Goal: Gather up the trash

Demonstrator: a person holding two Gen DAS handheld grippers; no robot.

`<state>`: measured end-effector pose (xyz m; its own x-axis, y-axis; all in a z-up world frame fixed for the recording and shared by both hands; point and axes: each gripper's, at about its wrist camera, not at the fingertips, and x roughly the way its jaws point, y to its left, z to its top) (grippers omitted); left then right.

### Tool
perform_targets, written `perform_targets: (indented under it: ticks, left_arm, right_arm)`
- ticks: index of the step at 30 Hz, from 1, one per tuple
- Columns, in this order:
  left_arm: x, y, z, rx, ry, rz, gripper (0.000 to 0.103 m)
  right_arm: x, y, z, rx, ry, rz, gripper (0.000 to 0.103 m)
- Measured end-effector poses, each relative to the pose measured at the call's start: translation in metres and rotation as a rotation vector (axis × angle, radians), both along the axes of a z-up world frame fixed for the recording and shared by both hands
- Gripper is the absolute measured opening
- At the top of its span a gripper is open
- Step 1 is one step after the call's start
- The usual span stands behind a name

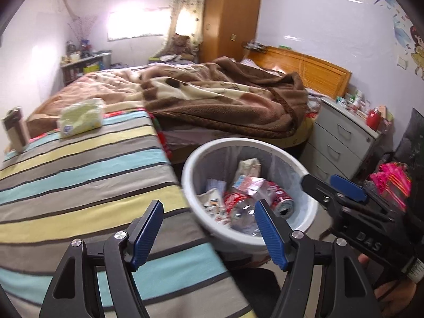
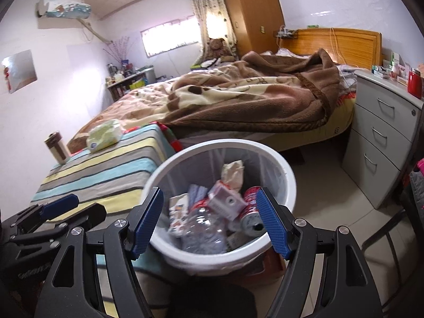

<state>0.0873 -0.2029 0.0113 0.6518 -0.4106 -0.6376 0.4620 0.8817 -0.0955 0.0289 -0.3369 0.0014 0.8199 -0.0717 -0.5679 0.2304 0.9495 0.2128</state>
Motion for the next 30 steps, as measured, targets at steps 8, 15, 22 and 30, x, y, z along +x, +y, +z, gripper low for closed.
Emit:
perform_targets:
  ticks: [8, 15, 22, 30]
  left_arm:
    - [-0.027, 0.04, 0.005, 0.008, -0.049, 0.086, 0.071]
    - [-0.049, 0.066, 0.004, 0.044, -0.092, 0.152, 0.071]
    - [-0.064, 0.081, 0.0, 0.038, -0.099, 0.188, 0.071]
    - [-0.074, 0.085, -0.004, 0.04, -0.109, 0.205, 0.071]
  right_arm:
    - [-0.02, 0.026, 0.005, -0.031, -0.067, 0.034, 0.074]
    - [-0.031, 0.047, 0.004, -0.084, -0.092, 0.039, 0.074]
    - [-0.043, 0.053, 0.003, -0.096, -0.117, 0.015, 0.074]
    - [-0.048, 0.063, 0.0, -0.107, -0.13, 0.011, 0.074]
